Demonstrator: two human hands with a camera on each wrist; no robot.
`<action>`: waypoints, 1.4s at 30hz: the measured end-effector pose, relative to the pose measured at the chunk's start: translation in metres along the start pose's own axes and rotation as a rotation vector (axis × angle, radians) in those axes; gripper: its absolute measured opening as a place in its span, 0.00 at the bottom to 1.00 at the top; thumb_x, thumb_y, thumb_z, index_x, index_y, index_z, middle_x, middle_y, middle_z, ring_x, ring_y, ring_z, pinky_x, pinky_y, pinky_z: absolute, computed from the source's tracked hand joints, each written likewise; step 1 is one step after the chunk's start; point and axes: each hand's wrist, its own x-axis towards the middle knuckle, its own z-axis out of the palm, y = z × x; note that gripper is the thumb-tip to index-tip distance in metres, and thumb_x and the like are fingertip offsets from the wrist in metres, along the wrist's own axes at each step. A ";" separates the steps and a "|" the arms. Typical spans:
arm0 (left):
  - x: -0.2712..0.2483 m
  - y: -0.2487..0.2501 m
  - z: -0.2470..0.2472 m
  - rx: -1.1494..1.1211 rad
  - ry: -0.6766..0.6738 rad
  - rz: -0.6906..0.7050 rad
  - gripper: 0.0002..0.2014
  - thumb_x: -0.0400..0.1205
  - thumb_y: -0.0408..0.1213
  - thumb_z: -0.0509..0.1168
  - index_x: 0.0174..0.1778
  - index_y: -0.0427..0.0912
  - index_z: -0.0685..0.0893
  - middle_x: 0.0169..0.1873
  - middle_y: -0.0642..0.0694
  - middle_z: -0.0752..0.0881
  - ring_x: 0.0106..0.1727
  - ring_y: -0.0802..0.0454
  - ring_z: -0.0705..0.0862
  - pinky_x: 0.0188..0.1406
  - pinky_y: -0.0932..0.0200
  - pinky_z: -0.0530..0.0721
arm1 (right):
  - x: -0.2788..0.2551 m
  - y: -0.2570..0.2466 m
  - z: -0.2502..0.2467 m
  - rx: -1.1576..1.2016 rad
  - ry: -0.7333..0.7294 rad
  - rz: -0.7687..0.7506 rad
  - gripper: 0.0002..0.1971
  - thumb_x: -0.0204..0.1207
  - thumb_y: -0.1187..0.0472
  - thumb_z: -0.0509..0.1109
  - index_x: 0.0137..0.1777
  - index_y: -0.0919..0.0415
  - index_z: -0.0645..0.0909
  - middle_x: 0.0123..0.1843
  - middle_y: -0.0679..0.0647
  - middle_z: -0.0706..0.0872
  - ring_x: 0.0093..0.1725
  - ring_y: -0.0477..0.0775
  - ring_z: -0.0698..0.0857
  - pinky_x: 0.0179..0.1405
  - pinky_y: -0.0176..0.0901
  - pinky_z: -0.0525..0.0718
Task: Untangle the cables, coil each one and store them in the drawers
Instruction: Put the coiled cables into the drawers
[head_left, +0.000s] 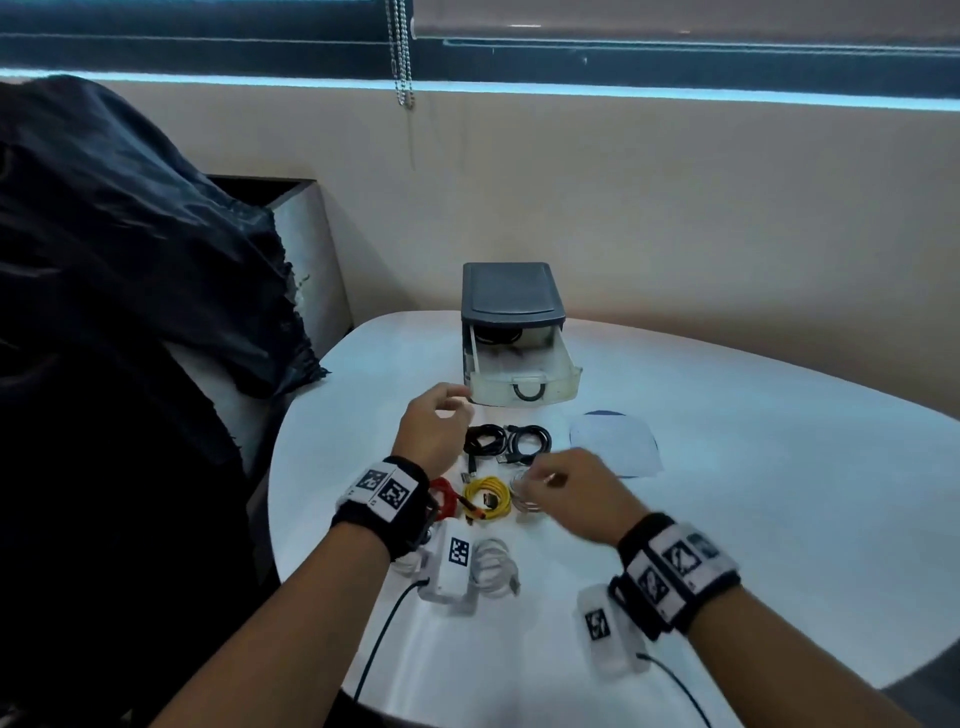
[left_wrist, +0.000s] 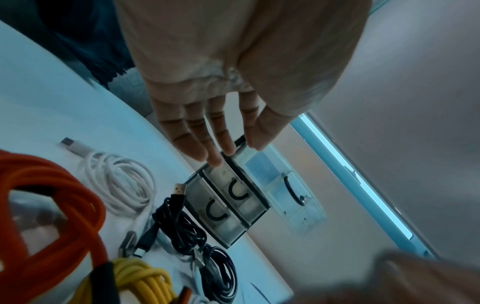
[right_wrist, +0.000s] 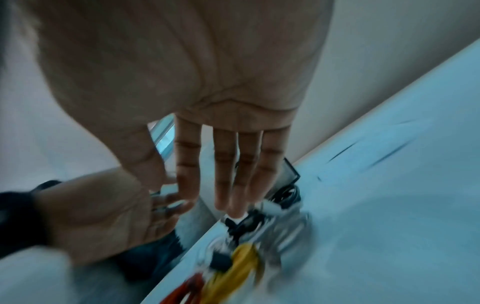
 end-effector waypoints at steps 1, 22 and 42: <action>0.002 0.001 0.002 0.036 0.005 0.017 0.07 0.84 0.38 0.65 0.55 0.53 0.86 0.55 0.51 0.84 0.50 0.52 0.85 0.47 0.60 0.78 | 0.015 0.005 -0.005 -0.045 0.078 0.026 0.11 0.82 0.51 0.68 0.43 0.56 0.86 0.44 0.47 0.89 0.45 0.48 0.87 0.50 0.47 0.85; 0.046 0.035 0.016 0.114 -0.003 0.055 0.16 0.84 0.41 0.64 0.68 0.53 0.84 0.68 0.46 0.84 0.65 0.40 0.84 0.67 0.46 0.82 | 0.034 0.060 -0.064 -0.427 0.012 0.169 0.06 0.85 0.53 0.63 0.55 0.51 0.81 0.53 0.51 0.84 0.48 0.55 0.83 0.50 0.50 0.81; 0.056 0.035 0.013 0.030 -0.213 -0.063 0.35 0.83 0.28 0.61 0.85 0.54 0.60 0.41 0.62 0.71 0.46 0.48 0.82 0.49 0.43 0.89 | 0.137 -0.035 -0.066 -0.777 0.104 0.014 0.11 0.74 0.48 0.72 0.52 0.50 0.86 0.52 0.51 0.89 0.52 0.57 0.87 0.46 0.45 0.83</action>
